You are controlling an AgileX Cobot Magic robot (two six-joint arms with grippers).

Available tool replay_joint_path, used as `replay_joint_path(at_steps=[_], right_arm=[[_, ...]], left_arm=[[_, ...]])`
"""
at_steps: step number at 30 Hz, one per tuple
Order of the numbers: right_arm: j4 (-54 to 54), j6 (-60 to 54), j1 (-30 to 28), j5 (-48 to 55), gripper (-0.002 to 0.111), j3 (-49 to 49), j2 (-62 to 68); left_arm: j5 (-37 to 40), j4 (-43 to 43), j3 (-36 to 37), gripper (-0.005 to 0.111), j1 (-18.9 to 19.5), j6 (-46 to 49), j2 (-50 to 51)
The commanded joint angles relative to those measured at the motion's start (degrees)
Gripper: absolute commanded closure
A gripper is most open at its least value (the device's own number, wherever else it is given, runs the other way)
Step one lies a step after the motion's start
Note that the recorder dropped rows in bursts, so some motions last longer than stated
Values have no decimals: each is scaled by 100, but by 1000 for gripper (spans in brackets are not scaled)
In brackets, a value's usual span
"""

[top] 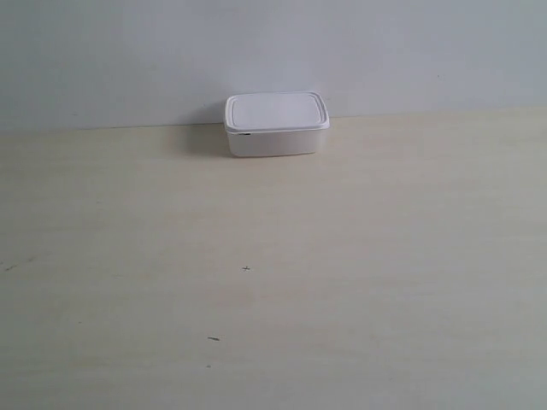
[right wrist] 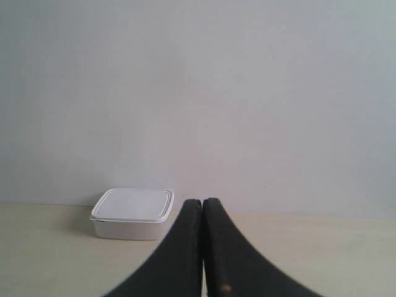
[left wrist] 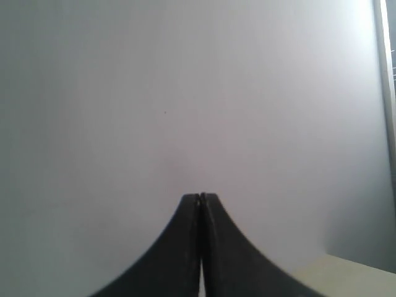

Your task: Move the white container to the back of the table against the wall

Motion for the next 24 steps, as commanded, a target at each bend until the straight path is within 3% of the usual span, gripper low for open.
replay_joint_path(at_steps=[1, 14, 20, 24], right_arm=[[5, 16, 4, -76, 108, 23, -14], [88, 16, 4, -64, 108, 23, -26], [132, 16, 4, -771, 108, 198, -91], [132, 16, 4, -1071, 108, 522, -367]], left_arm=[[41, -10, 25, 107, -36, 25, -22], [41, -75, 25, 107, -36, 26, -22], [116, -39, 275, 107, -24, 26, -333], [130, 440, 850, 107, 338, 26, -945]])
